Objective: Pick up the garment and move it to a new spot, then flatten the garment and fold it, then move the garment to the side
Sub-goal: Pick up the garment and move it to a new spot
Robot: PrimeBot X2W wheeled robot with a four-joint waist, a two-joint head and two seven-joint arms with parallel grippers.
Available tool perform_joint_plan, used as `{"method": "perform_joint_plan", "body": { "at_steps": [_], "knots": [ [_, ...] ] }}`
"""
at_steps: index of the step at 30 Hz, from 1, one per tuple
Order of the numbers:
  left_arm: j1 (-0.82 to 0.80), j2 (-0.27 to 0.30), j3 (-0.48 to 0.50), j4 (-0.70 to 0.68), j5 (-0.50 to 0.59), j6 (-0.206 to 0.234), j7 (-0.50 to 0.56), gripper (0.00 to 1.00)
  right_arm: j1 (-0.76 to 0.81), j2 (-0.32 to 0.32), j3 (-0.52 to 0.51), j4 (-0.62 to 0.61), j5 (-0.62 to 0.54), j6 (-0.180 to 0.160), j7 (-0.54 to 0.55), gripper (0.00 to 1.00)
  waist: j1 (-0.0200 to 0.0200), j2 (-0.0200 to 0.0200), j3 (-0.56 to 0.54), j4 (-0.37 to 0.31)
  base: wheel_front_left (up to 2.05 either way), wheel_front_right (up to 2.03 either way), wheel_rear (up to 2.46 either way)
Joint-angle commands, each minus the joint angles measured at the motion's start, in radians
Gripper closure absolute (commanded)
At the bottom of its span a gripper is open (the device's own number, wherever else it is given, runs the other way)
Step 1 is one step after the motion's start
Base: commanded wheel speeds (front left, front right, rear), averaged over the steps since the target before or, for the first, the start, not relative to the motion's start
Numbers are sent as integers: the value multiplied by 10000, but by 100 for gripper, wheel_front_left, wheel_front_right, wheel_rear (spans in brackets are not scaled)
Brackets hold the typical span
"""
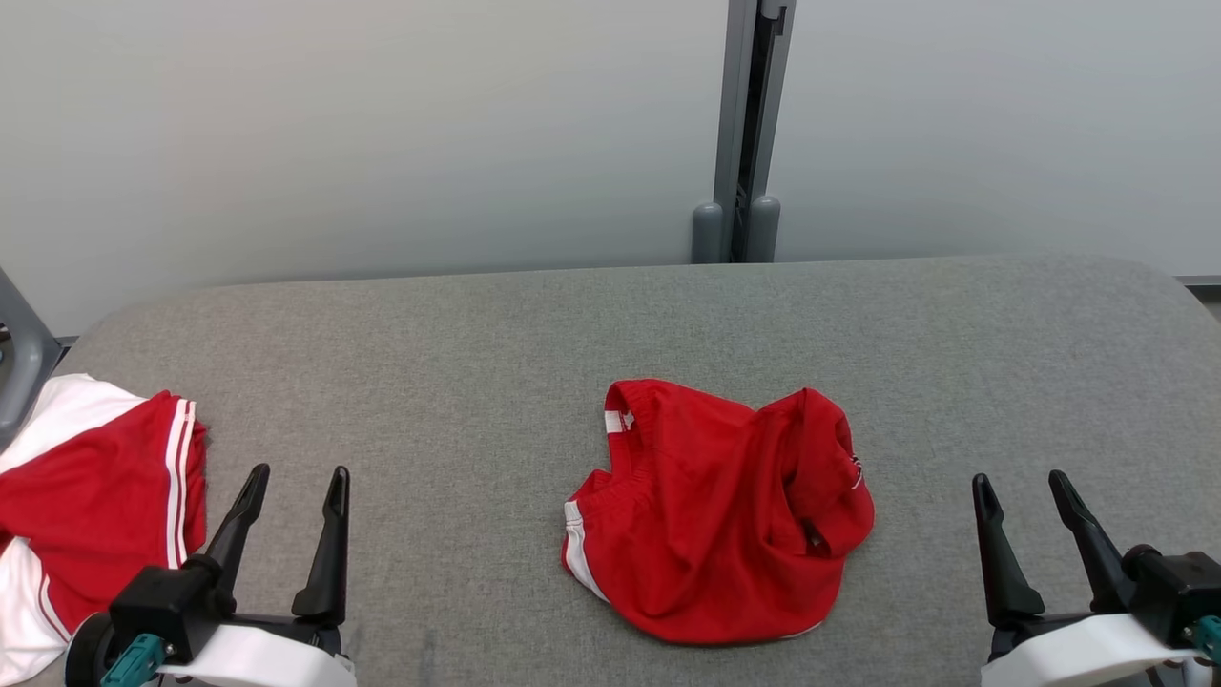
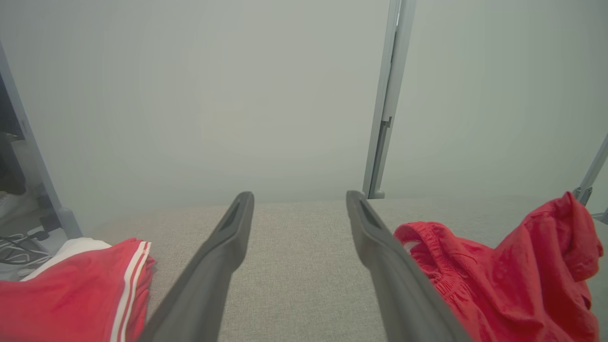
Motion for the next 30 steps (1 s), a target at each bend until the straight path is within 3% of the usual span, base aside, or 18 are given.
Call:
{"method": "perform_joint_plan", "body": {
  "at_steps": [1, 30],
  "knots": [
    [134, 83, 44, -10, -90, 45, 4, 0, 72, -56, -29, -42, 36, 15, 19, 0, 0, 0, -4, -9, 0, 0, 0],
    [69, 114, -83, -234, -192, 452, 379, 0, -55, -56, -55, 4, 184, 15, -68, 0, 0, 0, 86, 27, 0, 0, 0]
  ]
}}
